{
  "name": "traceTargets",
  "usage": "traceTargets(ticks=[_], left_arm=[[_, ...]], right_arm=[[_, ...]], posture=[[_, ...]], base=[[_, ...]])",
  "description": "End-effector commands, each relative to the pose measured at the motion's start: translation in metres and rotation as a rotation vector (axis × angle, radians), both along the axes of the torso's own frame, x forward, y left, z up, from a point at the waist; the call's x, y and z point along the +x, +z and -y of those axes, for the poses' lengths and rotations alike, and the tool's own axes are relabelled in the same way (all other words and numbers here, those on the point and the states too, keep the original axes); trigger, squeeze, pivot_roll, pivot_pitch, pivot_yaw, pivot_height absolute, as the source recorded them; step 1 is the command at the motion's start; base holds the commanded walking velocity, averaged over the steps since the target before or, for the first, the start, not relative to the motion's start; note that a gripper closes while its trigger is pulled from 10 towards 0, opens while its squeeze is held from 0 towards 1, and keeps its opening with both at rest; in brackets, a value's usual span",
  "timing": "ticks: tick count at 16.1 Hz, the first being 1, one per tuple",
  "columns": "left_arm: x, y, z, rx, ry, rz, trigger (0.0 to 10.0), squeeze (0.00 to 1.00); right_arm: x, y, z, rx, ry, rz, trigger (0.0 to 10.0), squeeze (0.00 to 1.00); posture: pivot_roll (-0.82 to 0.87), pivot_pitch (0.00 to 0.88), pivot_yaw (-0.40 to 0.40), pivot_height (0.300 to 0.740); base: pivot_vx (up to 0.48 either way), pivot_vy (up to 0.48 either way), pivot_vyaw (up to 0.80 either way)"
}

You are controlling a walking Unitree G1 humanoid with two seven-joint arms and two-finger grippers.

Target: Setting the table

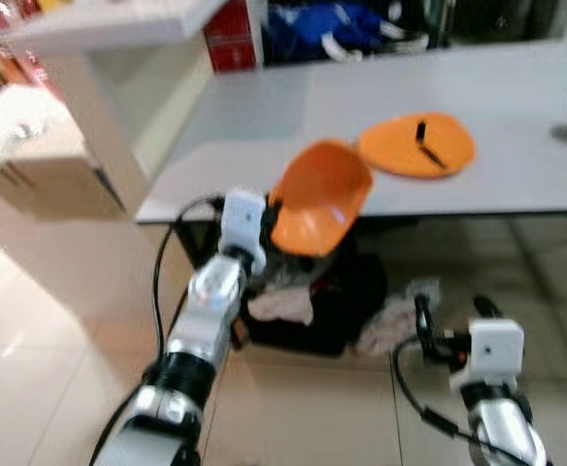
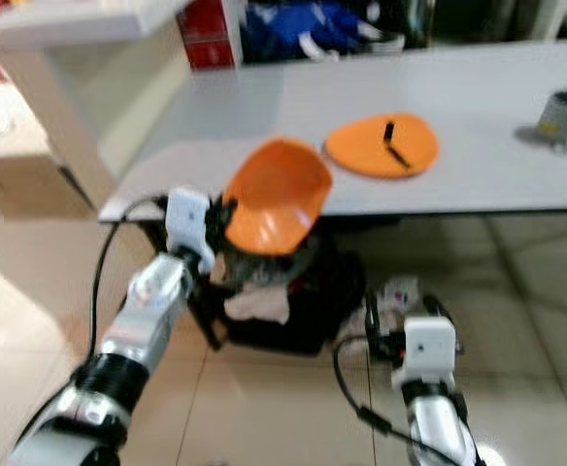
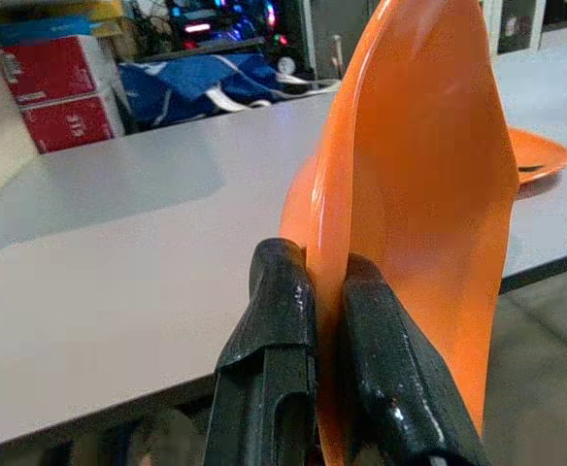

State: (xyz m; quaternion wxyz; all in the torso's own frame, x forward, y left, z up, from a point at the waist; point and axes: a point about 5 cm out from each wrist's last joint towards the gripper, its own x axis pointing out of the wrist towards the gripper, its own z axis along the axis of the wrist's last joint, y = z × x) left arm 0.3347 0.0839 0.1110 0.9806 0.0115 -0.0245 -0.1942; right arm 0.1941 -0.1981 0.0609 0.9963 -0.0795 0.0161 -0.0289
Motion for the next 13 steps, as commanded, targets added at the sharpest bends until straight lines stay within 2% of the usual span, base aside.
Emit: traceTargets(ticks=[1, 6, 10, 12, 13], left_arm=[[0.004, 0.011, 0.005, -0.014, -0.012, 0.033, 0.0, 0.0], [0.007, 0.007, -0.002, -0.002, 0.012, 0.016, 0.0, 0.0], [0.007, 0.009, -0.002, 0.008, -0.006, 0.039, 0.0, 0.0], [0.006, 0.016, -0.001, 0.015, -0.021, 0.078, 0.0, 0.0], [0.005, 0.021, 0.003, 0.016, -0.071, 0.092, 0.0, 0.0]], right_arm=[[0.001, 0.003, 0.0, -0.006, -0.002, 0.017, 10.0, 0.0], [-0.003, 0.004, -0.002, -0.003, -0.005, 0.017, 10.0, 0.0], [-0.005, 0.003, -0.002, 0.001, -0.01, 0.009, 10.0, 0.0], [-0.007, 0.002, -0.001, 0.001, -0.011, 0.006, 10.0, 0.0], [-0.007, 0.002, -0.001, 0.001, -0.011, 0.002, 10.0, 0.0]], posture=[[-0.11, 0.0, 0.142, 0.74], [-0.12, 0.0, 0.145, 0.74], [-0.12, 0.0, 0.147, 0.74], [-0.12, 0.0, 0.146, 0.74], [-0.11, 0.0, 0.145, 0.74]], base=[[0.33, -0.345, 0.0], [0.368, -0.306, 0.0], [0.371, -0.299, 0.0], [0.178, 0.0, 0.0], [0.0, 0.0, 0.0]])
